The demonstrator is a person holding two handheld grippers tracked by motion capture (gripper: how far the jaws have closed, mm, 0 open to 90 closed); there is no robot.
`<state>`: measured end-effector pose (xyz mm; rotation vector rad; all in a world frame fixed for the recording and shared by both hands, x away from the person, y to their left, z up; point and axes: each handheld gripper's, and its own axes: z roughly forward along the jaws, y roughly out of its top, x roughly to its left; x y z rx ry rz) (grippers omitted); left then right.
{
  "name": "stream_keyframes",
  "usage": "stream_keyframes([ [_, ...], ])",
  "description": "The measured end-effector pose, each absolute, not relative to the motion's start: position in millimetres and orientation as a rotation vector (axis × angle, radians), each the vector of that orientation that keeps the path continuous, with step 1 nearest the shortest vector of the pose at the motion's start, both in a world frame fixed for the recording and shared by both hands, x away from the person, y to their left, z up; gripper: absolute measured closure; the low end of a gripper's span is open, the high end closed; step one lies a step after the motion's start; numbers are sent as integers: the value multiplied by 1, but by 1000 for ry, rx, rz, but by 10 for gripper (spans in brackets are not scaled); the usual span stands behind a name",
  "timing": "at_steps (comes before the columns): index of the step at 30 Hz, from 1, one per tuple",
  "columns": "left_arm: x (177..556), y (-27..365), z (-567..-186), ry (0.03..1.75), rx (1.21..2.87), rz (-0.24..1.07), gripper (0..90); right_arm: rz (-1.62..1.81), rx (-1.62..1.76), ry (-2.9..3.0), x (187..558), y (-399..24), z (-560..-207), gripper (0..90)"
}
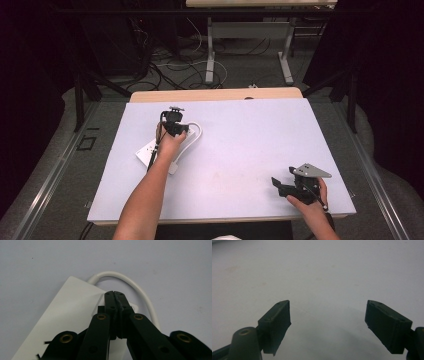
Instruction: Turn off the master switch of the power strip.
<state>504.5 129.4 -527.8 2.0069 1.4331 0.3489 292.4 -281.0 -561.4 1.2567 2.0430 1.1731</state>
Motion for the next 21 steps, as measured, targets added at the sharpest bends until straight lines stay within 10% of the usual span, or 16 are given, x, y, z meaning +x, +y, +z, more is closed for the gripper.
stream_keyframes([
  [21, 505, 136, -524, 1461, 2016, 364, 900, 1168, 1245, 2043, 292, -281, -561, 207],
])
